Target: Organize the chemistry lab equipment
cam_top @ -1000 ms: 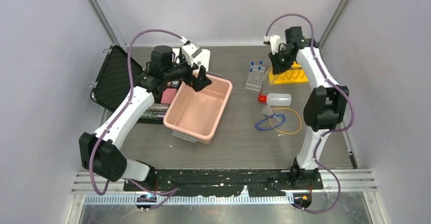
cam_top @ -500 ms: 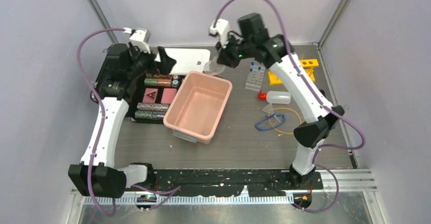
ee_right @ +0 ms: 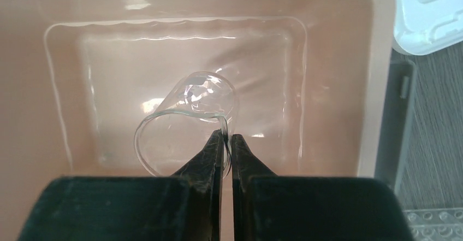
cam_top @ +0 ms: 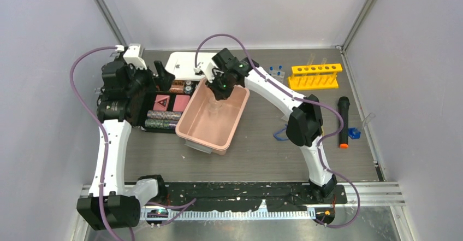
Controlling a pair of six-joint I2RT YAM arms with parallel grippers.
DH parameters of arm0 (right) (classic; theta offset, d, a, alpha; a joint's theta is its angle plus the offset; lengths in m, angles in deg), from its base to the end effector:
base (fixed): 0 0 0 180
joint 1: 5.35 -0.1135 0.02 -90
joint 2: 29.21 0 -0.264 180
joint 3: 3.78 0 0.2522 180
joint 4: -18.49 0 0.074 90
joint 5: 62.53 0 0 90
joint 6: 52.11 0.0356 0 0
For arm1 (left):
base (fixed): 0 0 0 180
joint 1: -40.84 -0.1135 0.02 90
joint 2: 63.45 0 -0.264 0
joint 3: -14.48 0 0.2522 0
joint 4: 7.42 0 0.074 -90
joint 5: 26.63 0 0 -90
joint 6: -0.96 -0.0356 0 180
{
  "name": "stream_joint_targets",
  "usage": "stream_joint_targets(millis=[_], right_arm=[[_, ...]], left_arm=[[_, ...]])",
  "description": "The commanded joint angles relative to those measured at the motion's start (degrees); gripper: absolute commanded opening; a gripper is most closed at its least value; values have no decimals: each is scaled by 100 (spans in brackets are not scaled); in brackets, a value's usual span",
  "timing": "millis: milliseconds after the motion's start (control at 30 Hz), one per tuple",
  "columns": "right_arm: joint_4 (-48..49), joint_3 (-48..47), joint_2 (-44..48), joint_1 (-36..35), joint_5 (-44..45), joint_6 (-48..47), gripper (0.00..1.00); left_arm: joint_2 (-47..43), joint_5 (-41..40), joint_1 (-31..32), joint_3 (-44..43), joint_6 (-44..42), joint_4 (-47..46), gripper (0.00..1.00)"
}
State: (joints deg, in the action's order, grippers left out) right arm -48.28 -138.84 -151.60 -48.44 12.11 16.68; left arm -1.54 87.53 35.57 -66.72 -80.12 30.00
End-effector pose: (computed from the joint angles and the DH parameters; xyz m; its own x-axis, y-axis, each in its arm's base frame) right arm 0.3375 0.3286 0.3040 -0.2721 -0.7323 -0.6243 -0.9339 0.3574 -0.0121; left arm 0.2353 0.0071 0.3966 -0.3532 -0.1747 -0.9191 0.2518 0.9284 -0.2732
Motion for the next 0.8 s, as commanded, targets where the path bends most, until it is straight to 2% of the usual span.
stream_joint_targets(millis=[0, 400, 433, 533, 600, 667, 767], right_arm=[[757, -19, -201, -135, 349, 94, 5], [870, 24, -813, -296, 802, -134, 15], [875, 11, -820, -298, 804, -136, 21], [857, -96, -779, -294, 806, -72, 31], [824, -225, -681, -299, 761, -29, 43], [731, -429, -563, -301, 686, 17, 50], [449, -917, -203, -264, 550, 34, 53]], left_arm=[[-238, 70, -77, 110, -31, -19, 100], [-415, 122, -96, 319, -29, -50, 99], [-431, 133, -96, 338, -11, -70, 100], [-465, 165, -94, 386, 45, -111, 100], [-476, 176, -90, 389, 46, -137, 100], [-487, 200, -96, 370, 51, -174, 100], [-469, 307, -98, 303, 55, -218, 100]])
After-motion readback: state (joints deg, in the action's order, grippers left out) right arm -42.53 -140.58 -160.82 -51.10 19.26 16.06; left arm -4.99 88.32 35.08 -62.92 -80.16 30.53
